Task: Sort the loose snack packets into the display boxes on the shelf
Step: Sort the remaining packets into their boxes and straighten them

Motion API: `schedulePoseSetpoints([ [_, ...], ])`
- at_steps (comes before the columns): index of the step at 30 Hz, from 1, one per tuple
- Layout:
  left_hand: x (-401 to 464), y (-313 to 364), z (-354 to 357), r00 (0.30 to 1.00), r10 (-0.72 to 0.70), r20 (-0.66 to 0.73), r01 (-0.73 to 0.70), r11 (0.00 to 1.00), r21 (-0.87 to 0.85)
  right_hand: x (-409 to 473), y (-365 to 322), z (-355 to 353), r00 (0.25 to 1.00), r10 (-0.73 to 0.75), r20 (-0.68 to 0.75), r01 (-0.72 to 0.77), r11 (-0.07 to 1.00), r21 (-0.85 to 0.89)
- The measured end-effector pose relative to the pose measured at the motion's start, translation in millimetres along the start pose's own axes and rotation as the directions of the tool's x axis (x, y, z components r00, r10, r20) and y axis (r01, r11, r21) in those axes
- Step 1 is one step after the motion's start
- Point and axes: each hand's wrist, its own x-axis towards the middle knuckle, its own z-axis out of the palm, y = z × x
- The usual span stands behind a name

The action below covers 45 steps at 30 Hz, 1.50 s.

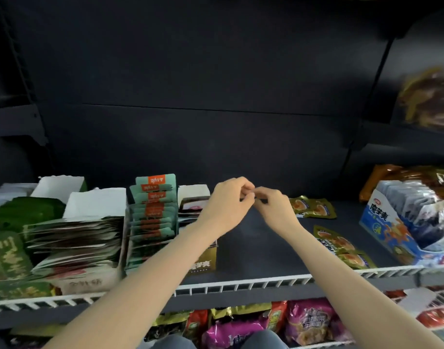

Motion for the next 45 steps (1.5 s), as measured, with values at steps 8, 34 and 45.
schedulePoseSetpoints([
  [8,59.2,-13.0,116.8,0.81,-0.543,0.221,0.583,0.786,-0.206,31.3,125.0,-8.7,0.957,0.292,0.007,-0.284,0.937,-0.201],
  [34,87.2,-19.0,132.7,0.902,-0.431,-0.026,0.431,0.902,-0.024,36.7,125.2,-16.6,0.952,0.305,0.031,-0.295,0.94,-0.173],
  [45,16.2,-0.9,-10.0,0.965,0.107,-0.238,-0.099,0.994,0.045,3.4,0.0,-20.3,0.994,-0.012,-0.111,0.014,1.0,0.019],
])
